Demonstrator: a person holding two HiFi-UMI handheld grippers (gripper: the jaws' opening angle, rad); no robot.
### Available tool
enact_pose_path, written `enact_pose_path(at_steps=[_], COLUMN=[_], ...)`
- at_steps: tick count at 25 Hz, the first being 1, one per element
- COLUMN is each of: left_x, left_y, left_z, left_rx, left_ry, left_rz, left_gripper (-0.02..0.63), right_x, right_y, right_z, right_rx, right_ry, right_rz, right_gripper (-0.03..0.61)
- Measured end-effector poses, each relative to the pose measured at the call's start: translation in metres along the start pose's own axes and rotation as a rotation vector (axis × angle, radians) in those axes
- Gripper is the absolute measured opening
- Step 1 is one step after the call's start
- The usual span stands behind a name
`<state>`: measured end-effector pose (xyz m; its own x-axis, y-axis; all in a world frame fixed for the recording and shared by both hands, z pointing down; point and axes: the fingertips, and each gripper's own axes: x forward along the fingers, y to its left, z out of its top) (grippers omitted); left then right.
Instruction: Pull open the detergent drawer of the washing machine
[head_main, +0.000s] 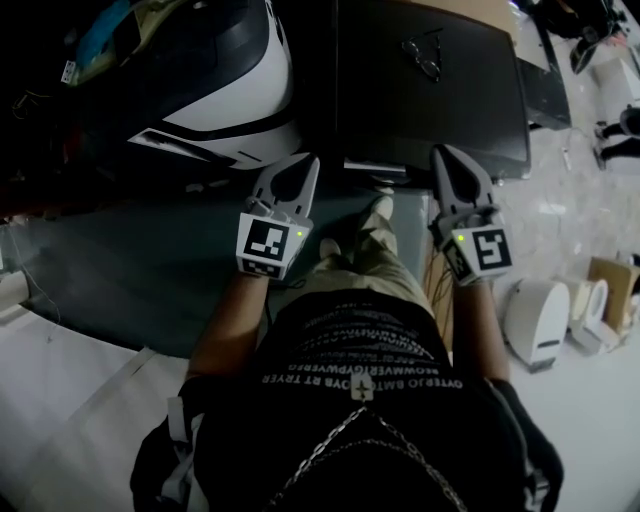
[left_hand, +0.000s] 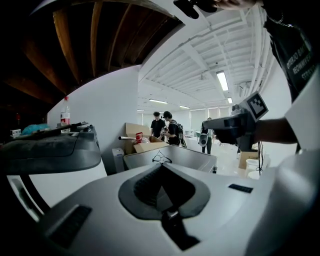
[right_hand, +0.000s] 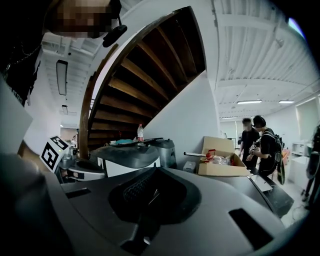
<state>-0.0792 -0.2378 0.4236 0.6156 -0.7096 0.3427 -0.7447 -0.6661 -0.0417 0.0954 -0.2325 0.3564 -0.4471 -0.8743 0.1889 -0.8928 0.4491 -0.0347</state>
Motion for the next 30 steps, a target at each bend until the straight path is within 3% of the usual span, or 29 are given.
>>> enact_pose_path(at_steps=[12,30], left_x=[0.055,0.096], left_y=[-0.002,-0.015], left_z=[-0.058,-0.138], left_rx=[-0.026,-0.077], left_ry=[0.146,0.273], left_rz=[-0.015,-0.047], left_gripper=[0.003,0.005], right_x=[0.045,0.032], right_y=[-0.040,-0.062], right_z=[-0.007,-0.174], right_rx=[0.000,0.033], right_ry=[0.010,0.301], right_rz=[0.055,0.037], right_gripper=[0.002,0.002])
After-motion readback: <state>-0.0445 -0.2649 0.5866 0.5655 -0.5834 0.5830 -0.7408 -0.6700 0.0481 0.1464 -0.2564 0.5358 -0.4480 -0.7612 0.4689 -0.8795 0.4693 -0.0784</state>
